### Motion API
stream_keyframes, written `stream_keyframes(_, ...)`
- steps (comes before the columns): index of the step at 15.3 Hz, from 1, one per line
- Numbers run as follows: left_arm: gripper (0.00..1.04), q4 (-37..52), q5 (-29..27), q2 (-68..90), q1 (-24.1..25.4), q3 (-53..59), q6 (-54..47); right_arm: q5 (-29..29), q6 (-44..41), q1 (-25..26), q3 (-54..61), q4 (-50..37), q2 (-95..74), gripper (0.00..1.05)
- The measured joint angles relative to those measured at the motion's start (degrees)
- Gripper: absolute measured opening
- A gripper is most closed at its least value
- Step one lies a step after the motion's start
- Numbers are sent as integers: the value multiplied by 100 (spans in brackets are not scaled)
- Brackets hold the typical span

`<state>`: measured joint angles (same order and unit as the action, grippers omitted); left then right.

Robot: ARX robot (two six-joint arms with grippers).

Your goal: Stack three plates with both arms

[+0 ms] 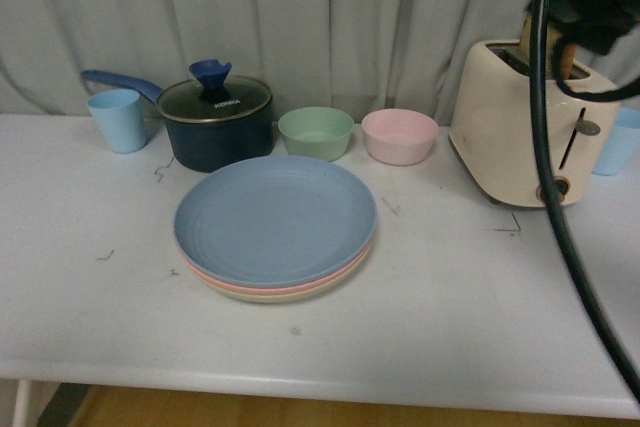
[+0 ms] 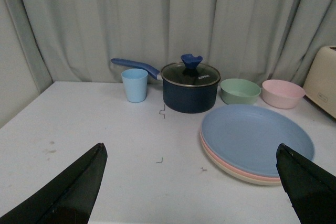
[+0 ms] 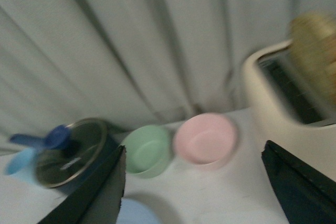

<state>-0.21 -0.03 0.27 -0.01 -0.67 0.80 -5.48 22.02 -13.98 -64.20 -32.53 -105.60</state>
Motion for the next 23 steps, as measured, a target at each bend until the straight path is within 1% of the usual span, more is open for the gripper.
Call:
stream_keyframes(1, 98, 0, 0, 0, 0, 0, 0, -535, -986, 101, 1045, -835, 756, 67)
stream_keyframes(2, 98, 0, 0, 0, 0, 0, 0, -544, -1563, 273, 1703, -1362, 1460, 54)
stream_keyframes(3, 98, 0, 0, 0, 0, 0, 0, -496, -1853, 433, 2232, -1690, 1998, 41)
stream_keyframes(4, 98, 0, 0, 0, 0, 0, 0, -452, -1963, 514, 2632, -1801, 2234, 32)
stream_keyframes(6, 98, 0, 0, 0, 0, 2, 0, -236, -2100, 603, 3626, -1860, 2450, 8)
stream_keyframes(7, 98, 2, 0, 0, 0, 0, 0, -151, -2162, 664, 3960, -1932, 2651, 2)
stream_keyframes(10, 98, 0, 2, -2, 0, 0, 0, -15, -2166, 885, 4599, -2103, 3530, 2)
stream_keyframes(13, 98, 2, 0, 0, 0, 2, 0, 125, -2168, 966, 5189, -1937, 4011, 2)
stream_keyframes(14, 98, 0, 0, -2, 0, 2, 0, 214, -2168, 1058, 5322, -1871, 4273, 2)
stream_keyframes(15, 98, 2, 0, 0, 0, 2, 0, 461, -2170, 1279, 5423, -1823, 4478, 2)
stream_keyframes(16, 98, 2, -2, 0, 0, 0, 0, 479, -2168, 1419, 5530, -1716, 4695, 2)
stream_keyframes(19, 98, 0, 0, 0, 0, 0, 0, 538, -2168, 1399, 5869, -1300, 5372, 2)
stream_keyframes(20, 98, 0, 0, 0, 0, 2, 0, 538, -2168, 1399, 5928, -1268, 5530, 2)
stream_keyframes(21, 98, 0, 0, 0, 0, 0, 0, 538, -2168, 1399, 6120, -1539, 5558, 2)
stream_keyframes(23, 98, 0, 2, 0, 0, 2, 0, 538, -2168, 1399, 6341, -1038, 5963, 2)
